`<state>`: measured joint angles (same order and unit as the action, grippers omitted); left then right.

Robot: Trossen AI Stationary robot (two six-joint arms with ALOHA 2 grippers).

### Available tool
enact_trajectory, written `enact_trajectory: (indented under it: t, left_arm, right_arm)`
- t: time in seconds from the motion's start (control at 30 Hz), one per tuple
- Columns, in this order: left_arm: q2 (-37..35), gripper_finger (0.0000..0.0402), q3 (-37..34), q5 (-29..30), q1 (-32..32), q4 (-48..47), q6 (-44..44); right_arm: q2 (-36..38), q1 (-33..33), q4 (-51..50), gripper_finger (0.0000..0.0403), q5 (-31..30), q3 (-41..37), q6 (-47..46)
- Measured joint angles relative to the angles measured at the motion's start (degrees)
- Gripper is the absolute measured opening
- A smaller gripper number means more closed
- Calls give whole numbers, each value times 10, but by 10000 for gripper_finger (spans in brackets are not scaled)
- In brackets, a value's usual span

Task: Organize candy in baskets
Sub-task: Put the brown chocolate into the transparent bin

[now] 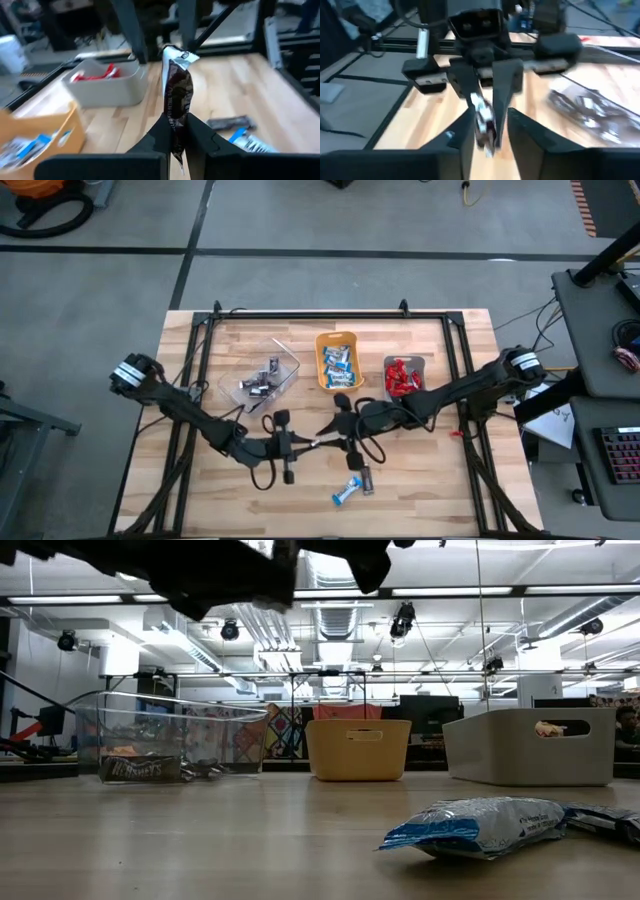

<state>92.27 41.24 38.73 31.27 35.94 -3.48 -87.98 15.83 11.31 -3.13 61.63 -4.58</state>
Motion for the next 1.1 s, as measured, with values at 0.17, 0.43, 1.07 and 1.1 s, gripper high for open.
enact_trajectory:
  t: [0.17, 0.43, 1.07, 1.1]
  left_arm:
    - [-82, 9, 9, 38, -1, -206, -82]
    - [-232, 9, 60, 92, -36, -623, -251]
    - [-289, 54, 52, -5, -267, -836, -280]
    - [-287, 62, 52, -5, -267, -836, -279]
  right_arm:
    - [37, -3, -72, 155, -86, 0, -21]
    - [76, -2, -175, 194, -164, 0, -75]
    - [59, -2, -204, 196, -164, 0, -99]
    - [59, -2, -206, 196, -164, 0, -99]
